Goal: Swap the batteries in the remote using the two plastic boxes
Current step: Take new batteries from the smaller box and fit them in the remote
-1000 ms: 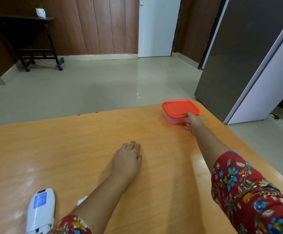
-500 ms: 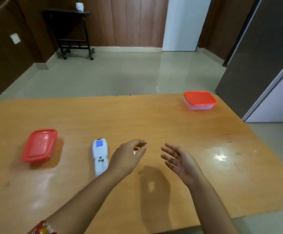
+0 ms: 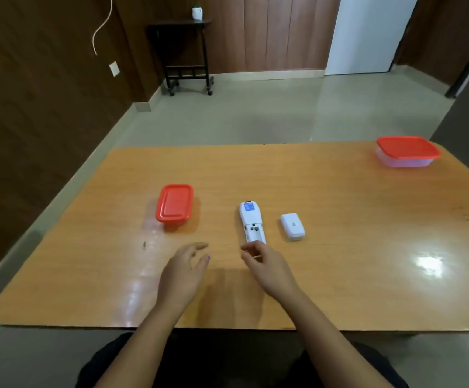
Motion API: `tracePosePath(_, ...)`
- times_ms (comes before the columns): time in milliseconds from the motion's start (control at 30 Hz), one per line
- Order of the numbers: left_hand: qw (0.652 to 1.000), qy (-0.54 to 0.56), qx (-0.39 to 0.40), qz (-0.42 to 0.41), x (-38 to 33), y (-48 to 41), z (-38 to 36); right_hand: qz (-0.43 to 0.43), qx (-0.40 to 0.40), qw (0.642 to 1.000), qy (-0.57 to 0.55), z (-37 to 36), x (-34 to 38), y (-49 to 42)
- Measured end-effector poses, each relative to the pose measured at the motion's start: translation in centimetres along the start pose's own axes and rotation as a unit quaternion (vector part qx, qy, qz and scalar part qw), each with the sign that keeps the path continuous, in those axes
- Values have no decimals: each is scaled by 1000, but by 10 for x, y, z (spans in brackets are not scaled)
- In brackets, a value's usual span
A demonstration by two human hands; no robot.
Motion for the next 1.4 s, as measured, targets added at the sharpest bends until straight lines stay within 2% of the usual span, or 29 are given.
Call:
tracePosePath(100,996,-57,-70,5,21,-33,24,76,9,986,149,-31,10,-5)
tracePosePath(200,989,-106,-96,40,35,-75,37,132,16,955,265,-49,16,-12)
tracePosePath(333,981,-134,-81,114,56,-117,31,136,4,942,307,-52,18,-22)
tracePosePath(433,981,-136,-61,126,68,-131,20,131,2,941,311,-52,18,-28)
tracePosePath(600,988,-126,-59,60,59,-117,17,121,6,951,285,-52,18,-31)
tracePosePath(767,990,-140,-23,-14,43,-58,15,111,7,958,263,-50,18,-32)
tracePosePath(967,994,-67,41,-75,44,-11,11,102,14,959,264,-49,18,-29)
tracePosePath(1100,979,-77,40,-185,37,-5,15,89,18,964,248,-48,19,-30)
tracePosePath(1300,952,-138,65,-265,41,-4,11,81,32,970,226,-56,18,-33)
tracePosePath(1400,952,-123,26,-280,43,-8,14,86,36,975,203,-62,20,-37)
Point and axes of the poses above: each hand's wrist, its own y-axis away from the middle knuckle, its own z-axis out of the back of the hand, x = y × z, the point moved 6 cm from there along -y, towards the middle knuckle, and after that the axes turned 10 degrees about -z, right-handed, at the moved point
